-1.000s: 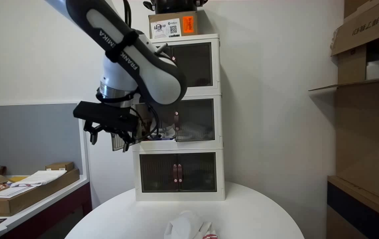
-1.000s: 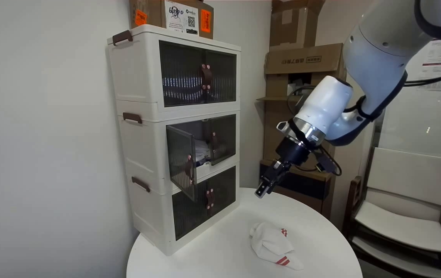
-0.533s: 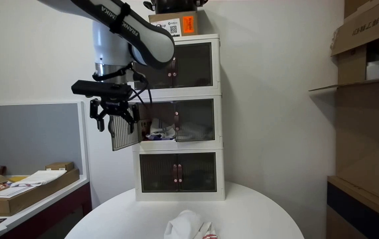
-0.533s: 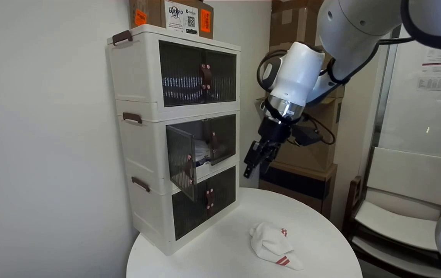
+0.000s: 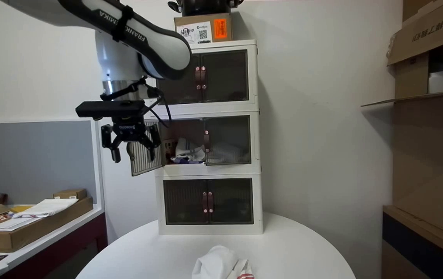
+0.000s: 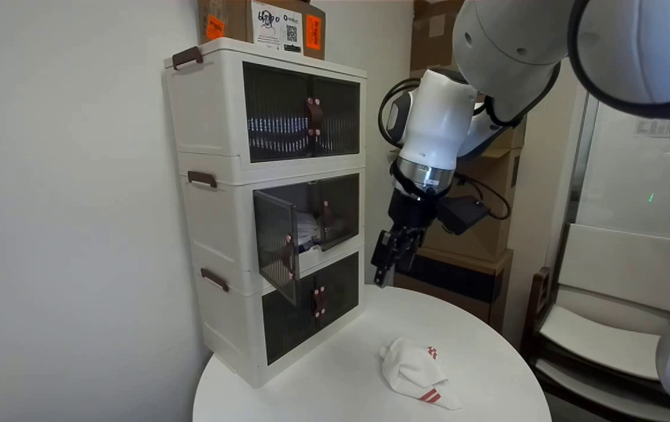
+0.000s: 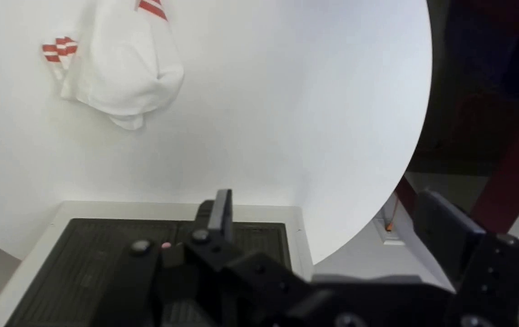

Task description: Open the left cabinet door of the middle segment

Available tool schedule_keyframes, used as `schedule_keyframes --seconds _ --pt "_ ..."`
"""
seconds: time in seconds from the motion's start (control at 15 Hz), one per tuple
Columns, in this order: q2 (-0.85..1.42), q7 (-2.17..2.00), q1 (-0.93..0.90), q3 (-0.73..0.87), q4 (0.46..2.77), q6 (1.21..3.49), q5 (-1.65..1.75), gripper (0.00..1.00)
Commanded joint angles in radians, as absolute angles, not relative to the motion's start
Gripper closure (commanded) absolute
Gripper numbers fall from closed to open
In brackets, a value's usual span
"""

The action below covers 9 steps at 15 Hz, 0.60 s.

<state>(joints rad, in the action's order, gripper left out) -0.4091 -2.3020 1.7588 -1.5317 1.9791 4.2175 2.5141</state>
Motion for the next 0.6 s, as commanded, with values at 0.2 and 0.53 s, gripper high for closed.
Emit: schedule_keyframes --seconds 0.2,0.53 --pt "-0.372 -2.143 1.740 -1.532 2.093 4.216 2.513 0.00" --pt "-0.371 -2.115 1.736 -1.532 2.120 4.216 2.512 0.00"
